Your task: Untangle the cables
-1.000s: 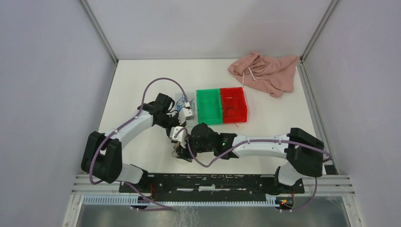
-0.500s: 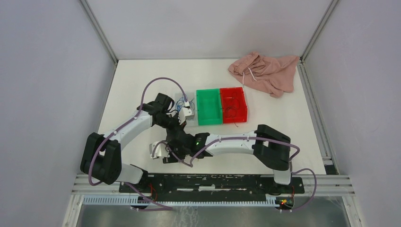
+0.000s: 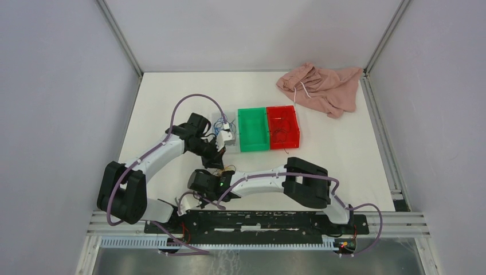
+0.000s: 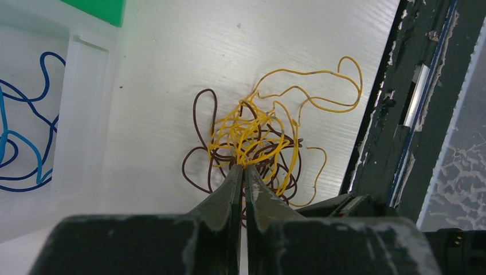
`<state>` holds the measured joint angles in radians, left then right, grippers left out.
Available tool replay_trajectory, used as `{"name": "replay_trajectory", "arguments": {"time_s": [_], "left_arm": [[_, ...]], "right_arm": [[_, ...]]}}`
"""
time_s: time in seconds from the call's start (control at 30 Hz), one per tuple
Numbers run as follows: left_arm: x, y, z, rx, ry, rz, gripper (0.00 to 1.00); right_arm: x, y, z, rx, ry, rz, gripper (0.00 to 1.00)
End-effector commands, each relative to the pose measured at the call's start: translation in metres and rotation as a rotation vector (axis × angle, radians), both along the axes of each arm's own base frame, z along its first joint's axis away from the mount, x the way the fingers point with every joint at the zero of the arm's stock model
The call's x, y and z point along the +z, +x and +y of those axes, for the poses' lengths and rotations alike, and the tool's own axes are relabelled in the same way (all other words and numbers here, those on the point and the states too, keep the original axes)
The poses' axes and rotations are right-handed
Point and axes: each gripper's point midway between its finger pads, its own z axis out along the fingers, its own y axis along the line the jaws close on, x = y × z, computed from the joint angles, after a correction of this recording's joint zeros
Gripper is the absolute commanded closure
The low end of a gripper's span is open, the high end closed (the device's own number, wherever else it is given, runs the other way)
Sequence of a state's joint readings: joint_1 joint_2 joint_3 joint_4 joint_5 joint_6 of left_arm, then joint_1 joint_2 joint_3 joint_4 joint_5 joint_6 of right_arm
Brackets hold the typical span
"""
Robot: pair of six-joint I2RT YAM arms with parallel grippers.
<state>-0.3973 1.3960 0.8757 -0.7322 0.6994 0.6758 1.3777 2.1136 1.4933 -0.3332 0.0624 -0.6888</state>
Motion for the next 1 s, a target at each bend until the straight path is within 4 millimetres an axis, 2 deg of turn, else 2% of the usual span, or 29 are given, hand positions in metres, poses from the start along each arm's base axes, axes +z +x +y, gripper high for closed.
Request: {"name": "replay_trajectory", "arguments": {"time_s": [0.0,0.07,0.13,0.27,0.43,0.67,0.77,0.8,0.9,0.97], "left_arm": [[0.017,-0.006,-0.009,-0.026,-0.065,-0.005,0.92],[0.019,-0.008,-0.010,-0.030,-0.071,-0.003,0.92],[0.020,-0.009,-0.010,-0.033,-0.074,-0.005,0.92],[0.020,-0.012,-0.010,-0.039,-0.078,-0.006,0.93],[0.019,-0.012,-0.010,-0.040,-0.075,-0.009,0.93],[0.018,-0.009,-0.010,-0.038,-0.072,-0.024,0.95],[0.019,-0.010,-0.011,-0.040,-0.078,-0.026,0.96],[0.019,-0.010,-0.011,-0.039,-0.078,-0.025,0.96],[0.020,-0.009,-0.012,-0.038,-0.081,-0.024,0.96],[0.021,-0.010,-0.013,-0.041,-0.084,-0.025,0.96]], "right_arm": [[0.008,0.009,0.006,0.011,-0.006,-0.075,0.79],[0.013,0.011,0.006,0.000,0.008,-0.084,0.92],[0.018,0.013,0.005,-0.014,0.032,-0.100,0.99],[0.036,0.019,0.007,-0.060,0.113,-0.130,0.99],[0.072,0.027,0.005,-0.154,0.283,-0.159,0.99],[0.121,0.027,-0.015,-0.268,0.501,-0.129,0.99],[0.125,0.023,-0.026,-0.273,0.540,-0.097,0.99],[0.120,0.019,-0.028,-0.247,0.520,-0.082,0.98],[0.096,0.013,-0.031,-0.196,0.423,-0.068,0.60],[0.084,0.013,-0.029,-0.172,0.376,-0.075,0.48]]}}
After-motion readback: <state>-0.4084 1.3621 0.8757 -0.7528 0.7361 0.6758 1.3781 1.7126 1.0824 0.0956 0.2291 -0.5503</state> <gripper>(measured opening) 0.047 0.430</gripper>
